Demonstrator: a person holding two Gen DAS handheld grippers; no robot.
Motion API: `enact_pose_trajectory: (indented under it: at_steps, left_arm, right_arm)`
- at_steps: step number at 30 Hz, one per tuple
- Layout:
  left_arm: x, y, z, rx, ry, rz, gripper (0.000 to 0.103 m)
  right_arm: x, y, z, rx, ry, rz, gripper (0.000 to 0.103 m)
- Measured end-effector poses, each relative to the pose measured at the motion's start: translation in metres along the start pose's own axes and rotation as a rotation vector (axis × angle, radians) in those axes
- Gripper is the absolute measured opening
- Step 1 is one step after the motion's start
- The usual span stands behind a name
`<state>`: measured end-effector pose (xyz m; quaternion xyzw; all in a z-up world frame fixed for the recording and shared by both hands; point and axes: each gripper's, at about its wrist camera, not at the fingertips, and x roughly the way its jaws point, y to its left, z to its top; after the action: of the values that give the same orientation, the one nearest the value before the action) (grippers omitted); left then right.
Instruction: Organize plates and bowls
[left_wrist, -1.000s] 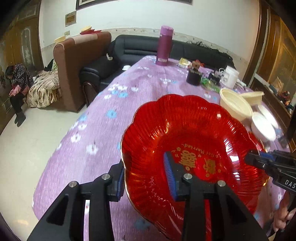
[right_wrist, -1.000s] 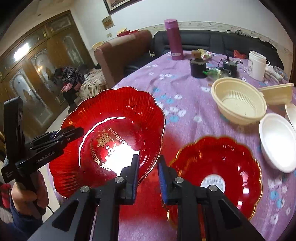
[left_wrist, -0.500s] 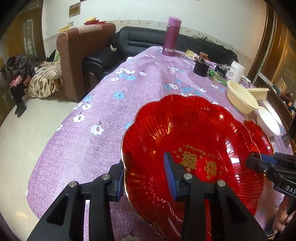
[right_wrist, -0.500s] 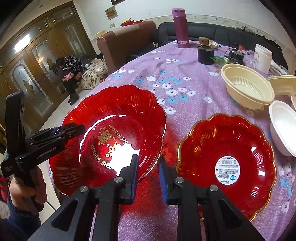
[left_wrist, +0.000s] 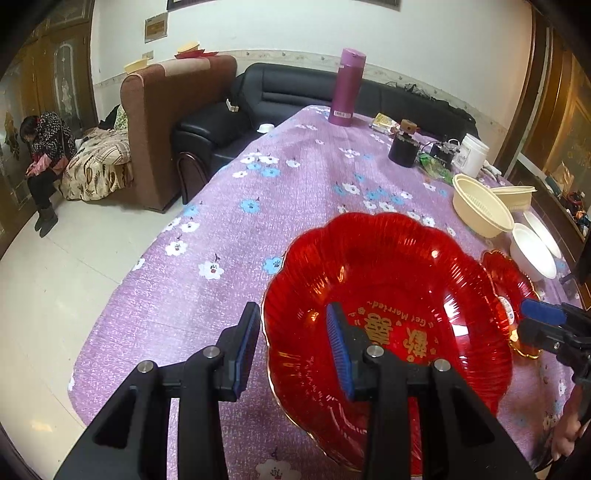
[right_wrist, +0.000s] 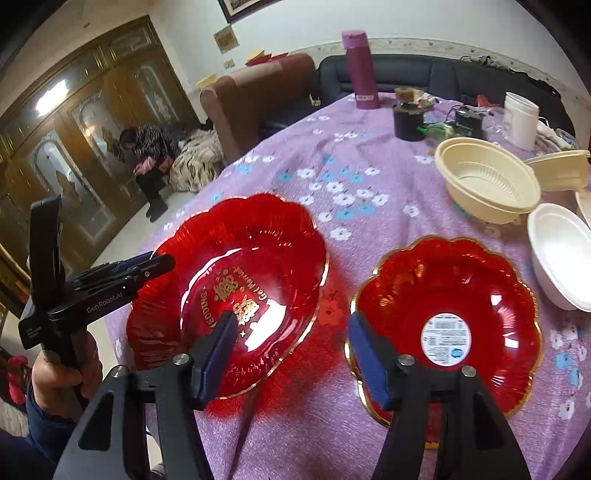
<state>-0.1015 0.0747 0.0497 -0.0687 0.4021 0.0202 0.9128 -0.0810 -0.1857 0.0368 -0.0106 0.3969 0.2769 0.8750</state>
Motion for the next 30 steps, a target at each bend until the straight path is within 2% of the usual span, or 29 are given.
enact_pose_trajectory:
  at_steps: [3,5,8,15,18,22,25,30]
  left_arm:
    - [-0.004,-0.003,0.001,0.005,-0.007,0.009,0.037]
    - [-0.006,-0.007,0.003,0.011,-0.011,0.013,0.038]
    - [-0.012,-0.016,0.007,0.045,-0.024,0.030,0.040]
    - [-0.012,-0.015,0.008,0.046,-0.010,0.077,0.041]
    - [-0.017,-0.014,0.010,0.027,-0.012,0.052,0.041]
    - [-0.028,-0.029,0.013,0.059,-0.033,0.021,0.041]
    - [-0.029,-0.049,0.018,0.090,-0.020,-0.042,0.046]
    - [-0.022,-0.101,0.028,0.188,0.026,-0.139,0.046]
  right_arm:
    - [-0.012,-0.009,-0.004,0.013,-0.027,-0.023,0.067]
    - [-0.022,-0.013,-0.007,0.007,-0.054,-0.071,0.067]
    - [-0.036,-0.022,-0.011,0.025,-0.089,-0.138,0.075]
    - [-0.062,-0.036,-0.017,0.039,-0.139,-0.218,0.078]
    - [-0.069,-0.047,-0.021,0.077,-0.146,-0.176,0.078]
    - [-0.076,-0.068,-0.027,0.147,-0.142,-0.118,0.078]
    - [-0.085,-0.080,-0.032,0.191,-0.165,-0.160,0.078]
    - [-0.094,-0.109,-0.038,0.297,-0.157,-0.196,0.078]
